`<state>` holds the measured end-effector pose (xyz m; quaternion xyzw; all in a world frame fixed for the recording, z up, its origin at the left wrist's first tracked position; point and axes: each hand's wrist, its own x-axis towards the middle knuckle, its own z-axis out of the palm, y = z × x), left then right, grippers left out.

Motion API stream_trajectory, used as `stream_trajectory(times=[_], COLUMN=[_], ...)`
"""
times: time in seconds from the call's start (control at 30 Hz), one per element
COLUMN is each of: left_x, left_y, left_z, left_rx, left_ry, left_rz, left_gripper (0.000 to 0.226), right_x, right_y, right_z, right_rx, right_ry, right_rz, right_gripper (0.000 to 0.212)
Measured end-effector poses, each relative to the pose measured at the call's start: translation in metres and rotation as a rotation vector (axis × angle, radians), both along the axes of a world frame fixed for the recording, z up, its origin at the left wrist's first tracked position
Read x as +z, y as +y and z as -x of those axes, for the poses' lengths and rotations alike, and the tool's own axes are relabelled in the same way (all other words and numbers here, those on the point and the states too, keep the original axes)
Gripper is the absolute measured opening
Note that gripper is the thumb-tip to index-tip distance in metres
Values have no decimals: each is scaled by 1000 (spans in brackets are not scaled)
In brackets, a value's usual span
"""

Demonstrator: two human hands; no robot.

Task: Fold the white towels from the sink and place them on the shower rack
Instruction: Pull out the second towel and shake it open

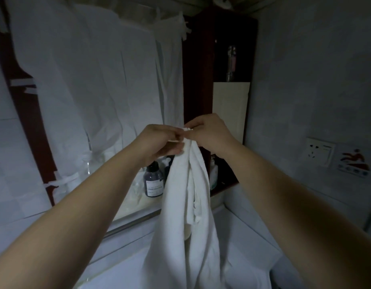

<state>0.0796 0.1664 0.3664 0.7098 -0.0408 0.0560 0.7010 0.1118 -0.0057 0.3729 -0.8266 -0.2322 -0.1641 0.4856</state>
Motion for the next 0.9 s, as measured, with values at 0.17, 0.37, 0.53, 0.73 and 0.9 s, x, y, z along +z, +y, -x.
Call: stream_trajectory(times=[0.17,0.37,0.53,0.73,0.9], left_x=[-18,-27,-38,-55,-60], left_y=[2,-8,-18,-25,-34], left_z=[-7,-10,-13,-18,-13], left_rx=[91,99,33,12,-63], left_ry=[-305,-401,-337,-384,-327], left_rz=[-287,-335,-361,-435,-416], left_gripper=[18,15,18,14,17], right_x=[2,1,-9,-22,-31], right_y=[-7,-22,-32,-41,-45], right_z=[6,10,8,3,3], right_rx=[64,130,171,162,208], right_ry=[14,18,36,36,38], right_rz=[-69,-151,-185,-180,-151], right_gripper=[20,21,23,24,27])
